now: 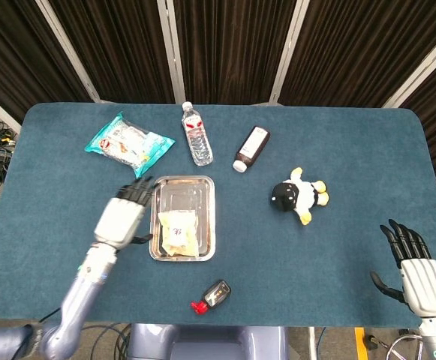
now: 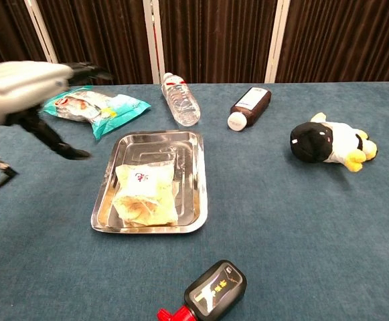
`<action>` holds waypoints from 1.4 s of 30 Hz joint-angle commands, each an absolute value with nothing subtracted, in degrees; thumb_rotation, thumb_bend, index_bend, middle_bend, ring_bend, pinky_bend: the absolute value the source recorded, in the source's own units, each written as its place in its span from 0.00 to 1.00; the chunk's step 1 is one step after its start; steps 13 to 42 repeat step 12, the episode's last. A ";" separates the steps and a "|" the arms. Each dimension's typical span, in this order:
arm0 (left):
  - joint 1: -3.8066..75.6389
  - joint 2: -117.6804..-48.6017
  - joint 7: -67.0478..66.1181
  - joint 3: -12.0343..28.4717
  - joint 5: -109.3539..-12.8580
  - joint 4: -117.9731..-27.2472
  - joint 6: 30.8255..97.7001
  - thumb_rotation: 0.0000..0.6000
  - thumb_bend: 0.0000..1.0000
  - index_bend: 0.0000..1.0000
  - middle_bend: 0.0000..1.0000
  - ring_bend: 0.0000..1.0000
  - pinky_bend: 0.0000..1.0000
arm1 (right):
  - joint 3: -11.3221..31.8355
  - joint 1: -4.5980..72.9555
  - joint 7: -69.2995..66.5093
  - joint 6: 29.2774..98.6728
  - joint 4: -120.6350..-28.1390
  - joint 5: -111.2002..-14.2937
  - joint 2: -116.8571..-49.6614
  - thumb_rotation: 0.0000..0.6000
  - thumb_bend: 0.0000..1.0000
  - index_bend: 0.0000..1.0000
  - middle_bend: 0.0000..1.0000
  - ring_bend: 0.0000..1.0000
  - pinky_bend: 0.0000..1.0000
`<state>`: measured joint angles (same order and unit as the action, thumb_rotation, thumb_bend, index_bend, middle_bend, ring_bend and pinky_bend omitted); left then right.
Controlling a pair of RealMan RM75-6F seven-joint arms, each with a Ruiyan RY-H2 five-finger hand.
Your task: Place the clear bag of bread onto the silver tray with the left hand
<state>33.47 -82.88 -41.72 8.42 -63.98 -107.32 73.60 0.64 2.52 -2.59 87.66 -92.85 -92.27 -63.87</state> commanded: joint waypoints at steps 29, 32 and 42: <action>13.82 -68.12 -18.62 -7.01 -82.94 -101.33 89.19 1.00 0.03 0.00 0.00 0.00 0.03 | 0.81 2.22 -0.15 87.68 -93.11 -91.38 -64.35 1.00 0.30 0.00 0.00 0.00 0.08; 13.82 -68.12 -18.62 -7.01 -82.94 -101.33 89.19 1.00 0.03 0.00 0.00 0.00 0.03 | 0.81 2.22 -0.15 87.68 -93.11 -91.38 -64.35 1.00 0.30 0.00 0.00 0.00 0.08; 13.82 -68.12 -18.62 -7.01 -82.94 -101.33 89.19 1.00 0.03 0.00 0.00 0.00 0.03 | 0.81 2.22 -0.15 87.68 -93.11 -91.38 -64.35 1.00 0.30 0.00 0.00 0.00 0.08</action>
